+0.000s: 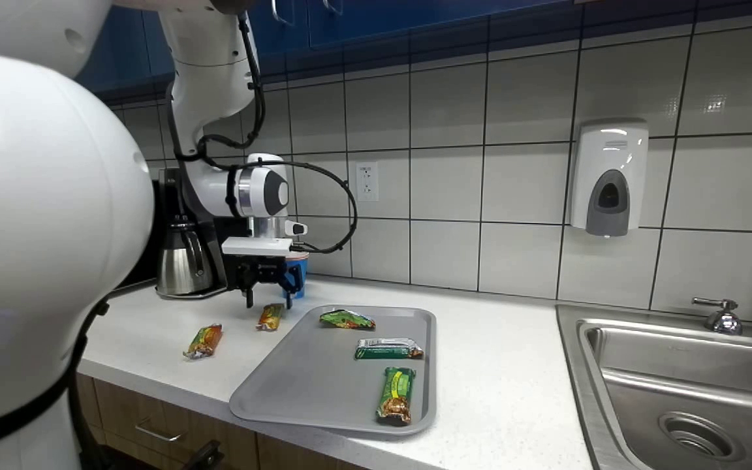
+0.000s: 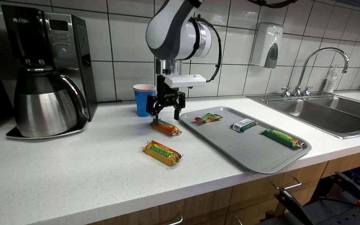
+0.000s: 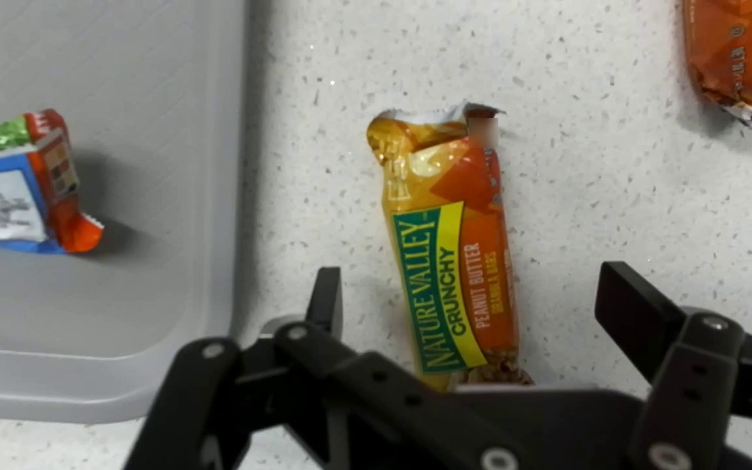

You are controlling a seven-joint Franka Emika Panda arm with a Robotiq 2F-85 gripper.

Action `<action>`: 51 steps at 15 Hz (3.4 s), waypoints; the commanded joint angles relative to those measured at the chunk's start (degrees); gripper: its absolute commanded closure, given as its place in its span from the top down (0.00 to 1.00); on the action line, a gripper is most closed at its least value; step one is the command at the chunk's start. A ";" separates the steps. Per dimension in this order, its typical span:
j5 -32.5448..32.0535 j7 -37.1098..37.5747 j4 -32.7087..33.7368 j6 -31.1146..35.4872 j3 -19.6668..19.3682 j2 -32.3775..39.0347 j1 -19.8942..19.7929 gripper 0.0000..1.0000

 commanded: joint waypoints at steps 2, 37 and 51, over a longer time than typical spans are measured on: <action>0.22 -1.50 0.72 -1.44 1.37 0.73 -1.14 1.00; -0.85 -0.84 0.14 0.89 0.75 1.75 -0.63 0.66; -1.08 -3.27 -4.37 1.53 1.31 -3.65 -1.33 0.18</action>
